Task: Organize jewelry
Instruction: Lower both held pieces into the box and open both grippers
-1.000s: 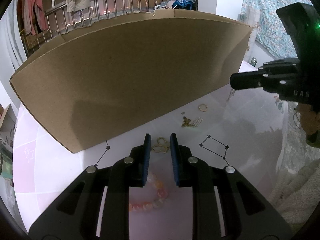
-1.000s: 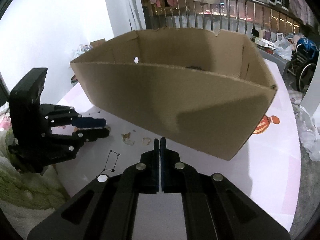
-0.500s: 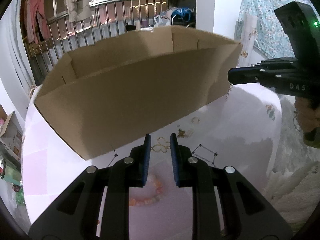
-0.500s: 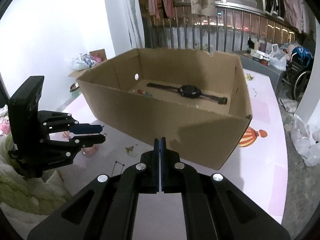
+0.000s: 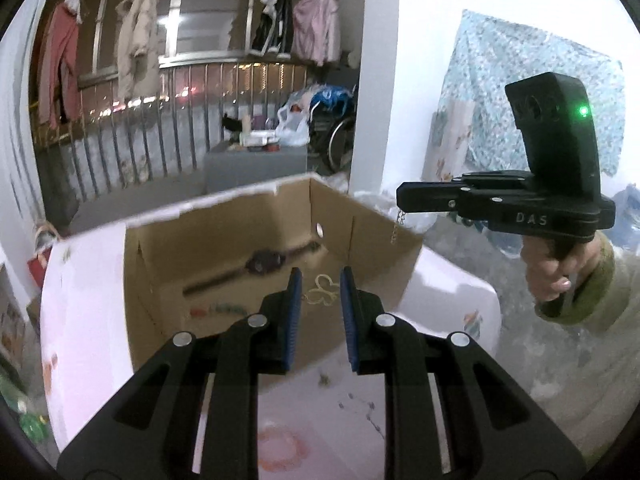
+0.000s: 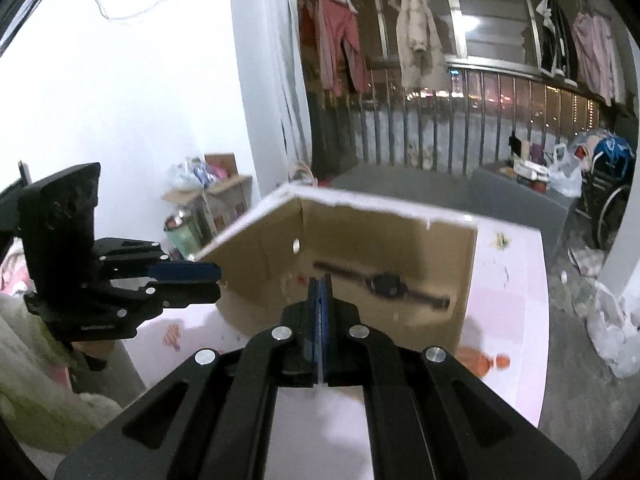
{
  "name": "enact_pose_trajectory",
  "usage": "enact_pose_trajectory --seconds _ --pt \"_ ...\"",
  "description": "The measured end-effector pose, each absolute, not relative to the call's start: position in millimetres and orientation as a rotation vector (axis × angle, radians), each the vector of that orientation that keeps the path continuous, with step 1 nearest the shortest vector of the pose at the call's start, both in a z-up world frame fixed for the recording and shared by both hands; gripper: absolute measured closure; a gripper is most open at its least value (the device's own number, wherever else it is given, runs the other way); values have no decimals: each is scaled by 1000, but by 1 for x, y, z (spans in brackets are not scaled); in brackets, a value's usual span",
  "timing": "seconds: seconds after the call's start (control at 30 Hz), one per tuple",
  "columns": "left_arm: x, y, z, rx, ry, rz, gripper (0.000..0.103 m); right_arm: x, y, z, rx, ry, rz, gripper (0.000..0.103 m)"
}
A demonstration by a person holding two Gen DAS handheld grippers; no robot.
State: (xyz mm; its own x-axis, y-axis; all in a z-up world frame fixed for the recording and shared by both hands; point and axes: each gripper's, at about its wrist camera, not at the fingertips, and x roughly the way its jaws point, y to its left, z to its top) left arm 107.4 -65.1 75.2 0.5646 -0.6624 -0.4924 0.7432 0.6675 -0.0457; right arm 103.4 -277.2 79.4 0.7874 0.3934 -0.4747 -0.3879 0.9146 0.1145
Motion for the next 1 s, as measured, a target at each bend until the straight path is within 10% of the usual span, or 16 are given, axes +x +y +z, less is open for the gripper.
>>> enact_pose_trajectory --seconds 1.0 --pt "273 -123 33 110 889 -814 77 209 -296 31 54 729 462 100"
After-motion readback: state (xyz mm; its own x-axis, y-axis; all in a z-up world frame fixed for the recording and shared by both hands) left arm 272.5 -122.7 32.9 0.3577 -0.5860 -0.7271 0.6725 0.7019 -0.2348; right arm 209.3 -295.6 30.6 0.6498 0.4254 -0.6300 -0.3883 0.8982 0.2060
